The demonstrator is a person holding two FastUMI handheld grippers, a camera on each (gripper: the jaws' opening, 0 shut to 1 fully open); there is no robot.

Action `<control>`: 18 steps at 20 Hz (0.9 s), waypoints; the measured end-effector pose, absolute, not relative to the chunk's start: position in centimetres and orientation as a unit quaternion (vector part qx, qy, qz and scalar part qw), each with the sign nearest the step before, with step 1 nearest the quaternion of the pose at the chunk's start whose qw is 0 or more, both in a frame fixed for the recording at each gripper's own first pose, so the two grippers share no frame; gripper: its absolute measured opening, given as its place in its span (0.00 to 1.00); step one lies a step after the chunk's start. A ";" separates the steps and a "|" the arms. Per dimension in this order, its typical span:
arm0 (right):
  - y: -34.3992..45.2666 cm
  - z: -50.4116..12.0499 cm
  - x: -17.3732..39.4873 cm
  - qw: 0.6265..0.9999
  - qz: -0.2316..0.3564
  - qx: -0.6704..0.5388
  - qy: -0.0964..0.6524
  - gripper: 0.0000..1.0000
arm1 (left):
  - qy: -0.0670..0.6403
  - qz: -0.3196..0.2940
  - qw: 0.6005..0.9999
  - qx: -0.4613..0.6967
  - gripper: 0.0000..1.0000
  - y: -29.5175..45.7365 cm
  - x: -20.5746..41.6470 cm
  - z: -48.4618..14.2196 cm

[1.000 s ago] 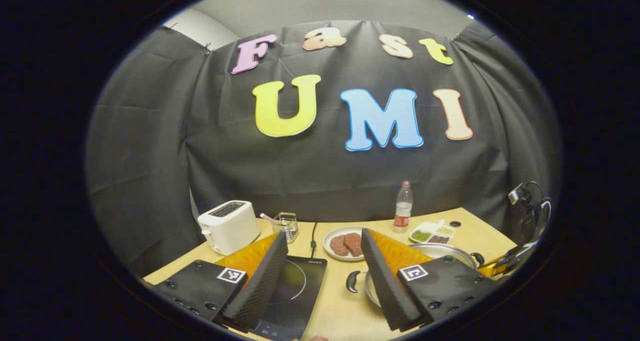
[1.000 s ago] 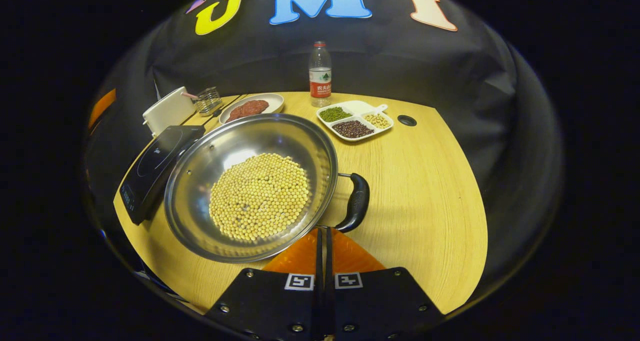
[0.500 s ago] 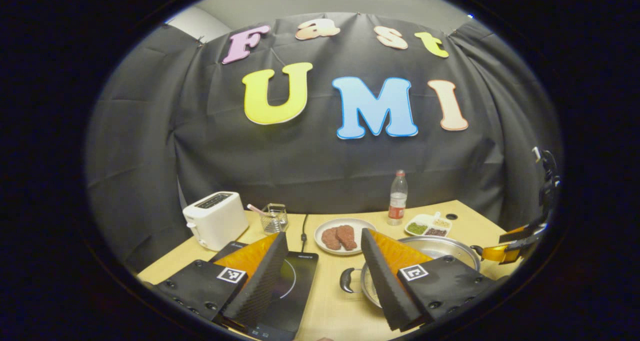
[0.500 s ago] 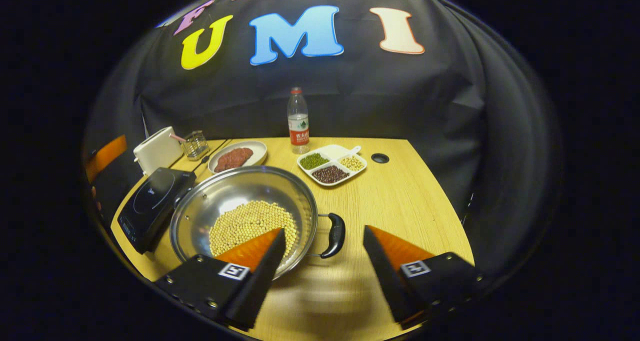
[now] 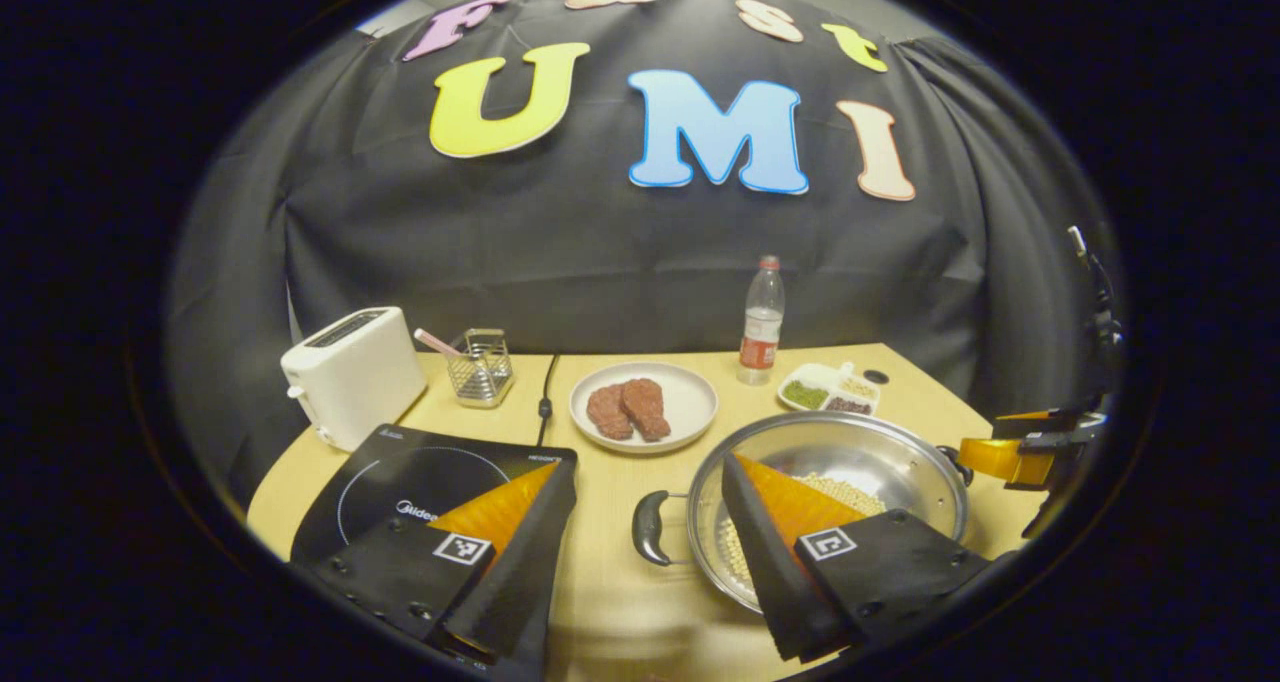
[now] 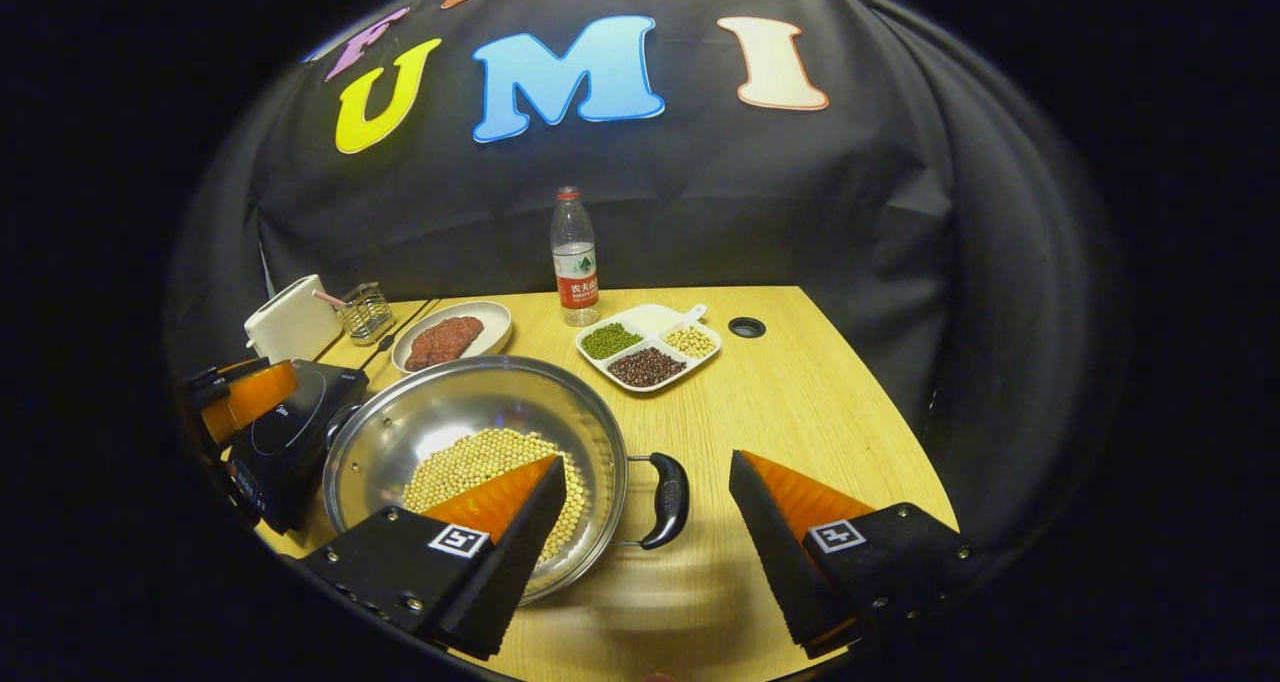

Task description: First push the handle of the pot to place it horizontally, then grasp the pot with both hands and set it on the induction cooktop.

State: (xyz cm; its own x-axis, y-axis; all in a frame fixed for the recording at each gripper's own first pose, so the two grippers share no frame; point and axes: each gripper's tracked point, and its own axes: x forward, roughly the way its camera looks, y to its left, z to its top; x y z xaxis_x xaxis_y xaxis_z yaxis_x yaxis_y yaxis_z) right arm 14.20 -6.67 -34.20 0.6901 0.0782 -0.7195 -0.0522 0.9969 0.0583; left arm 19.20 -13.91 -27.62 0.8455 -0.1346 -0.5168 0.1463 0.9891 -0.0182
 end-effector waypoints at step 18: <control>-6.1 -40.3 14.3 0.883 0.044 0.007 0.467 0.69 | 0.369 -0.083 0.925 0.036 0.97 -15.7 21.1 -37.6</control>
